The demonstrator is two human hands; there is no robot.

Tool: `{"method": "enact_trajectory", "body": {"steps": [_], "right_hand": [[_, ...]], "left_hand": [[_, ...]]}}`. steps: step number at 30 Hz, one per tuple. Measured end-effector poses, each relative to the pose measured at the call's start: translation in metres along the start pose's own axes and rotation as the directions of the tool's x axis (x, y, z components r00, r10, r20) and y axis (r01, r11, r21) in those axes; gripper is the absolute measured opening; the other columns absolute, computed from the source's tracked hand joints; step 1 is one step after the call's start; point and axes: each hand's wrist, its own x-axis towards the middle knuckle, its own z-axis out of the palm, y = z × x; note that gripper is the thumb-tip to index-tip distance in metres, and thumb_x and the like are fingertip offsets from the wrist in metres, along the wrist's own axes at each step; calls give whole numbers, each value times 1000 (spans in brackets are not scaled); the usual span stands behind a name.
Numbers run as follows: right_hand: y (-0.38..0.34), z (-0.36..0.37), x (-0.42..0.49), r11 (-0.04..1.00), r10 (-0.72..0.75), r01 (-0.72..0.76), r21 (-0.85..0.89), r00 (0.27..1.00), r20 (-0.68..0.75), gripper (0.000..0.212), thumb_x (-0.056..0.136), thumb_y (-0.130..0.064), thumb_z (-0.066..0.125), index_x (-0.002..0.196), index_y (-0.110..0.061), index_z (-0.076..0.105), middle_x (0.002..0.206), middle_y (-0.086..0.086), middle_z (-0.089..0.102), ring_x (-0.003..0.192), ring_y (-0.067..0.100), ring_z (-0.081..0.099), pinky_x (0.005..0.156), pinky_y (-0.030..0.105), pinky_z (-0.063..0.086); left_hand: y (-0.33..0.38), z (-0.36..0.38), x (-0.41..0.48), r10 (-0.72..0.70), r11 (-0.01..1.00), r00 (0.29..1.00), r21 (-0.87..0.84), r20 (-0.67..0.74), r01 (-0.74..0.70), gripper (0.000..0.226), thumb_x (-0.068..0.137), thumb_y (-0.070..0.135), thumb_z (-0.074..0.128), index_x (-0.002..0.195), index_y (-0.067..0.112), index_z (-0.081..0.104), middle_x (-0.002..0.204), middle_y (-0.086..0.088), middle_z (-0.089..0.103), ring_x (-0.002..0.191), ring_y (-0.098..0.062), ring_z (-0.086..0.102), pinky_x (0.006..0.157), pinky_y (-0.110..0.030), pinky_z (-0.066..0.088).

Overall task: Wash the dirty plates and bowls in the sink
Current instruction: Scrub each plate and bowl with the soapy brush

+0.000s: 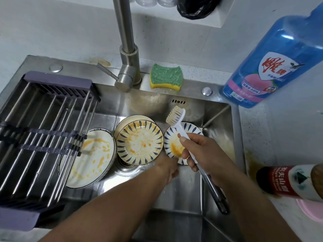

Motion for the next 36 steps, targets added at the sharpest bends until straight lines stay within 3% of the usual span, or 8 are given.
{"method": "enact_trajectory", "body": {"steps": [7, 14, 18, 22, 28, 30, 33, 36], "right_hand": [[-1, -5, 3, 998, -5, 6, -55, 1000, 18, 16, 103, -27, 59, 107, -21, 73, 66, 4, 63, 47, 11, 48, 45, 26, 39], [-19, -2, 0, 986, -38, 39, -165, 999, 6, 16, 102, -29, 59, 101, -25, 74, 64, 3, 64, 49, 14, 50, 44, 24, 41], [-39, 1, -9, 971, -43, 39, -238, 999, -12, 26, 104, -38, 52, 92, -25, 71, 60, -2, 64, 45, 8, 51, 44, 23, 43], [-57, 0, -24, 920, -46, 40, -391, 999, -5, 37, 108, -36, 44, 76, -28, 62, 50, -7, 60, 42, 3, 49, 43, 19, 42], [-77, 5, -51, 802, -107, 107, -587, 994, 35, 27, 104, -26, 52, 120, -41, 68, 66, -2, 67, 50, 3, 55, 51, 21, 44], [-86, 15, -65, 706, -129, 113, -699, 991, 30, 30, 103, -29, 54, 128, -39, 66, 80, -13, 67, 66, 1, 60, 66, 22, 47], [-102, 34, -87, 362, -150, 125, -924, 986, 75, 36, 102, -41, 52, 137, -48, 57, 132, -17, 64, 115, 8, 60, 94, 26, 44], [-122, 59, -108, 136, -139, 151, -979, 981, 132, 39, 106, -38, 44, 145, -45, 48, 142, -13, 57, 125, 15, 56, 98, 29, 44]], "left_hand": [[-5, 8, 38, -138, 961, 990, -242, 9, 136, 26, 100, -3, 44, 109, -5, 68, 87, -23, 63, 76, -35, 62, 85, -59, 59], [22, 11, -14, -98, 975, 965, -172, 243, 142, 38, 107, 6, 34, 79, 13, 59, 44, 0, 57, 44, -11, 61, 86, -35, 57], [25, -10, -37, -98, 975, 947, -160, 305, 152, 33, 99, -8, 37, 105, 10, 64, 69, -6, 74, 75, -20, 74, 73, -36, 64], [37, -45, -60, -37, 977, 937, -187, 346, 107, 39, 97, -6, 41, 127, 13, 57, 94, -16, 78, 79, -29, 77, 67, -41, 65], [66, -127, -95, 97, 966, 905, -258, 415, 15, 52, 90, -13, 36, 137, 4, 50, 116, -24, 73, 95, -39, 75, 76, -53, 63], [75, -153, -113, 143, 960, 881, -279, 451, -13, 49, 89, -16, 34, 133, -1, 49, 109, -26, 73, 90, -38, 75, 77, -55, 62], [86, -180, -140, 191, 961, 850, -270, 492, -60, 47, 88, -18, 35, 129, -3, 52, 104, -26, 73, 84, -37, 75, 67, -51, 64], [93, -200, -163, 236, 956, 816, -277, 528, -97, 60, 76, -18, 45, 134, -1, 51, 116, -28, 70, 98, -45, 72, 73, -56, 62]]}}
